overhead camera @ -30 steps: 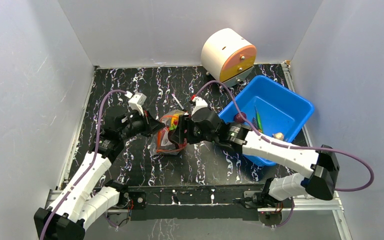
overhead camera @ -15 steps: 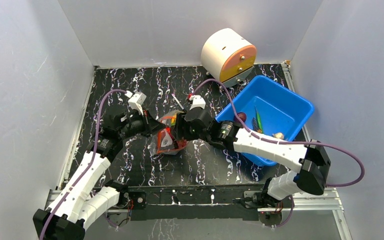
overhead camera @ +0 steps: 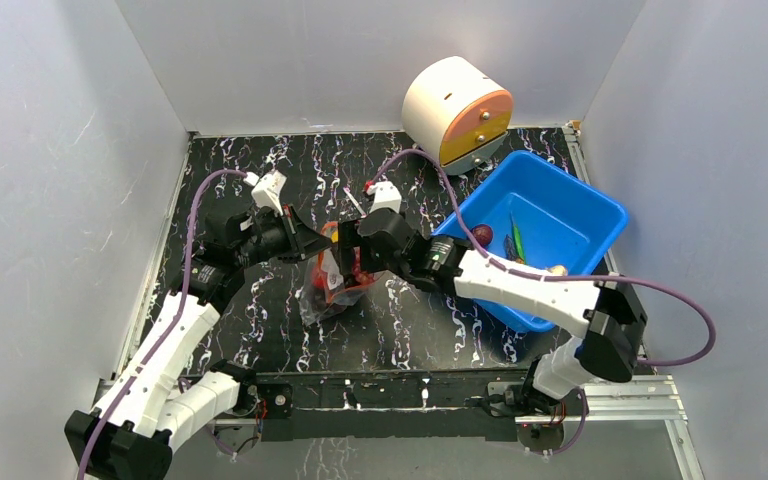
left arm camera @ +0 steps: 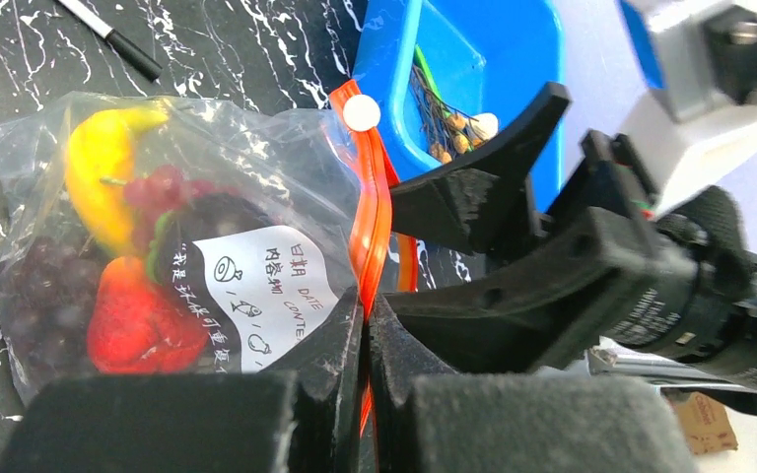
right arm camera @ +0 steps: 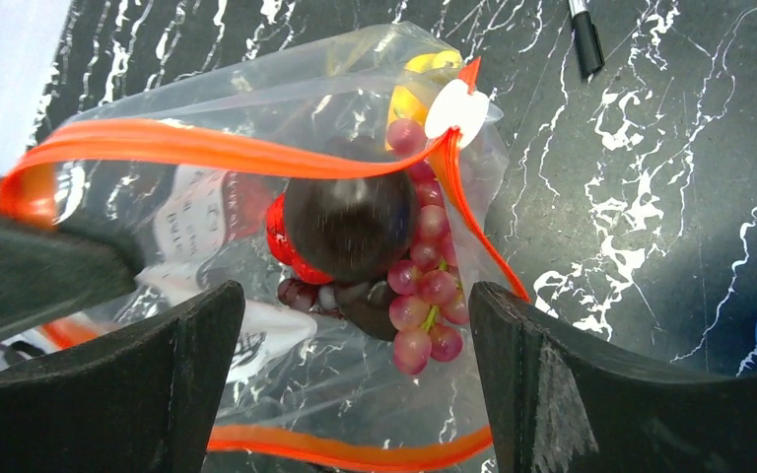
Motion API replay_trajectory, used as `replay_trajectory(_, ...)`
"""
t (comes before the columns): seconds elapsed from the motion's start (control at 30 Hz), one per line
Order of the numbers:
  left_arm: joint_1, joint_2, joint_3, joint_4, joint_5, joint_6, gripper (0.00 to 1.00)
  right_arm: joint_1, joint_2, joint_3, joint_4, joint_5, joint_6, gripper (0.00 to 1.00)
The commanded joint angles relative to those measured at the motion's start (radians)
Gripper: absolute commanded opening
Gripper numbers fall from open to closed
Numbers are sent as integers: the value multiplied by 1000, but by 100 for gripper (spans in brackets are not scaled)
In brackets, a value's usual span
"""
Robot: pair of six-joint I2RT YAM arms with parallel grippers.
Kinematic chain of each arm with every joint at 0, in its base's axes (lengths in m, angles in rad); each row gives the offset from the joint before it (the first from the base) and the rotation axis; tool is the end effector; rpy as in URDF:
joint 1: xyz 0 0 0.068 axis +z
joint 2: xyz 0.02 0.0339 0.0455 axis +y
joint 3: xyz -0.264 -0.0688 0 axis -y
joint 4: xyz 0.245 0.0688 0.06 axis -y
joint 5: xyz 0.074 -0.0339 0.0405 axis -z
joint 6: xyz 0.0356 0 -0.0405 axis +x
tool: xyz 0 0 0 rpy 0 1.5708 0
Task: Place the food in the zip-top bag and seal the zipper
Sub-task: Place the fake fruit in the zipper food storage bag.
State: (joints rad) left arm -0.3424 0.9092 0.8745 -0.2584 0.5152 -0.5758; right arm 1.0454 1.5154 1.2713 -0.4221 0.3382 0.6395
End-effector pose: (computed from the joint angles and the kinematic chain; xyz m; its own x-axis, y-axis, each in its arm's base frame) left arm 0.1874 -0.0854 0.3429 -0.6293 -0.2787 -0.7255 0.4695 0.6075 -0.6407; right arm 0.1819 0.2901 0.3096 -0.6577 -0.0120 -0.7532 -0.3649 0.8798 0.3047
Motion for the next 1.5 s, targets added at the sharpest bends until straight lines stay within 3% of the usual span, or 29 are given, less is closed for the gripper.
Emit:
replay_trajectory(0.0,-2,-22,26,10,-18,-31,0,2,-106,7,14,-25,-8,80)
replay_trajectory(0.17,-2,-14,13,24,-9,-36,0,2,-160,-17,15,-67,52,69)
replay_trajectory(0.27,-1,-15,12,27,-9,-35,0,1,-184,-42,19,-61,88,56)
replay_trajectory(0.5,-2,-34,-6,41,-18,-41,0,2,-241,-154,95,83,55,30)
replay_trajectory(0.67,-2,-35,0,22,-27,-19,0,2,-216,-133,15,132,94,34)
replay_trajectory(0.9,-2,-55,-23,53,-2,3,0,-15,-201,-156,58,59,132,41)
replay_trajectory(1.1,-2,-65,-28,83,28,-17,0,-16,-185,-190,96,43,179,40)
replay_trajectory(1.2,-2,-77,-50,142,78,-22,0,-15,-169,-178,112,50,153,34)
replay_trajectory(1.3,-1,-121,-126,298,152,-53,0,-16,-162,-165,133,76,91,15)
replay_trajectory(1.4,-1,-154,-208,482,265,-95,14,-17,-185,-178,223,59,-28,0)
replay_trajectory(1.47,-2,-159,-209,515,323,-77,35,-19,-206,-182,293,4,-149,0)
